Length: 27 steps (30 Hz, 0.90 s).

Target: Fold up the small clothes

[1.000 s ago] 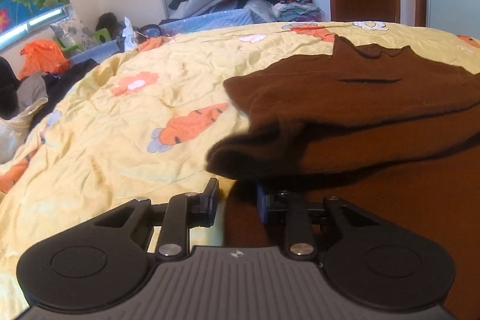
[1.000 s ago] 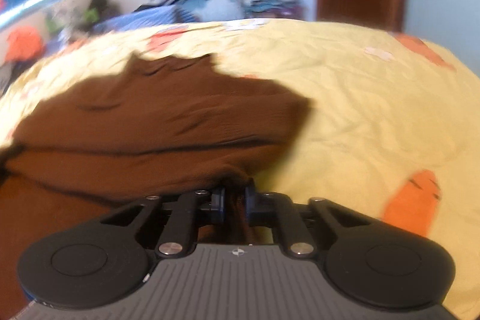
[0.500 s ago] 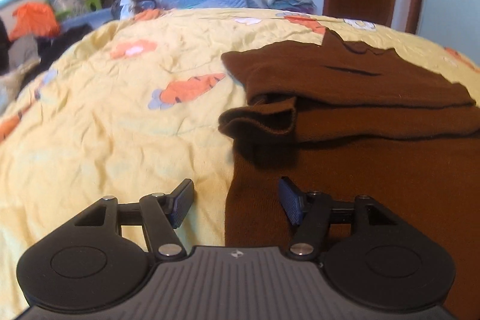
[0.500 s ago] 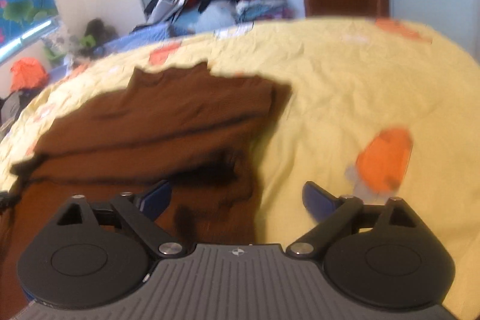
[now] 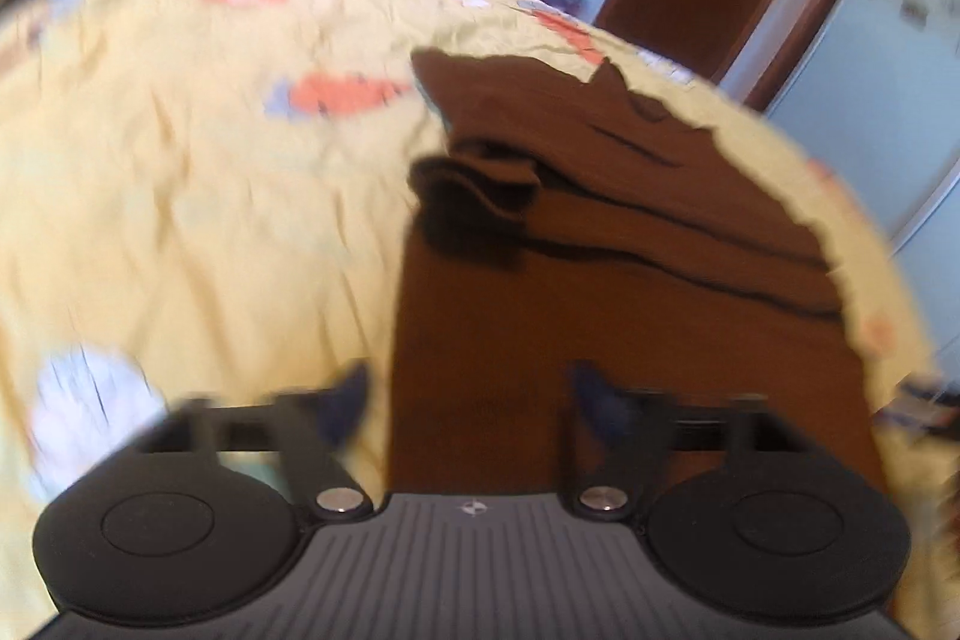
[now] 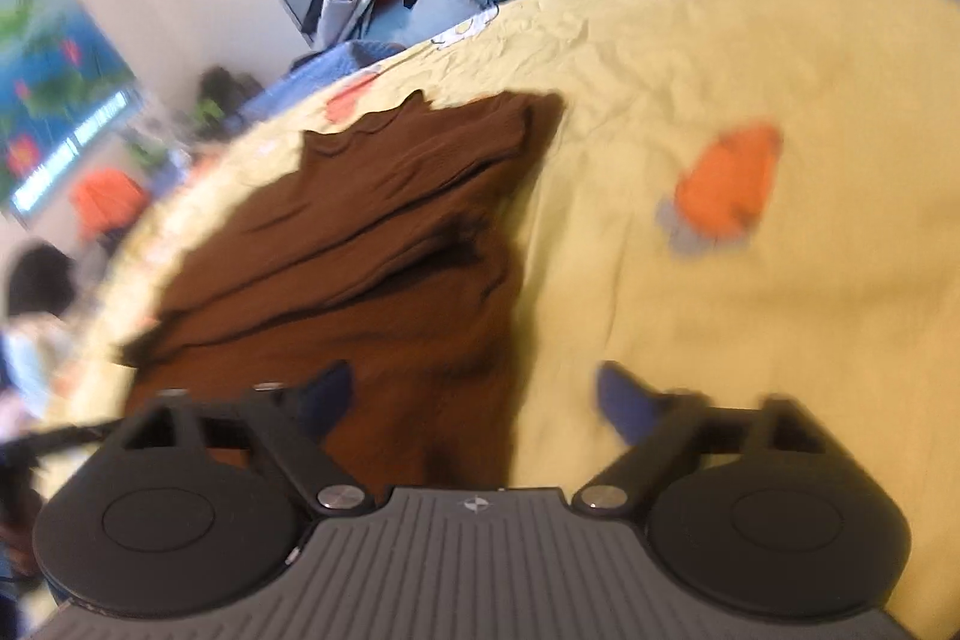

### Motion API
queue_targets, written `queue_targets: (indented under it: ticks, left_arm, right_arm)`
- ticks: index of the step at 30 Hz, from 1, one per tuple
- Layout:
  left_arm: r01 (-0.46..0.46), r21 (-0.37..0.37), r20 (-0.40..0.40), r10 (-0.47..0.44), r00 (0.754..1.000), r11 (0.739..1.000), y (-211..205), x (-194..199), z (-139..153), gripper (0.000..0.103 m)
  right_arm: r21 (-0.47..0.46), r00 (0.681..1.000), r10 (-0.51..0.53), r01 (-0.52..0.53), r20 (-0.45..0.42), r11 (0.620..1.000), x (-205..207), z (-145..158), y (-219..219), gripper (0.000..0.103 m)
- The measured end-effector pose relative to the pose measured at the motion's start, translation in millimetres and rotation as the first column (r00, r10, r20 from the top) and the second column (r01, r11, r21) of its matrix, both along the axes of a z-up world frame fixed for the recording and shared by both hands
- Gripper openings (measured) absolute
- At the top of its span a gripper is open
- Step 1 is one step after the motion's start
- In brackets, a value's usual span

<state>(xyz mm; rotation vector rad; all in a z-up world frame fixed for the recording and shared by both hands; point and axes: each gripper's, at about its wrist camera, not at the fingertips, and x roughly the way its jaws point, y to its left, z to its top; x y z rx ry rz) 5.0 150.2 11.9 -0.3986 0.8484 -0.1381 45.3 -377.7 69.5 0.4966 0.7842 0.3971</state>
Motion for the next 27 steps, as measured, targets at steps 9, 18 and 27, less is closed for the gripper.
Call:
queue_targets:
  ticks: [9,18,27]
  left_arm:
    - [-0.061,0.129,0.008,0.06,0.998,0.99,-6,8,-3,0.007]
    - [0.007,-0.089,-0.054,-0.012,0.998,0.996,17,-26,-4,0.044]
    - [-0.011,-0.161,-0.025,0.007,1.0,0.987,13,-67,-8,0.042]
  right_arm:
    - [0.021,0.996,0.046,-0.044,-0.07,0.999,3,-16,4,0.004]
    - [0.181,0.994,0.033,-0.013,-0.107,0.983,-25,-17,-13,0.051]
    - [0.278,0.987,0.104,-0.065,-0.125,0.958,-68,-28,-1,0.062]
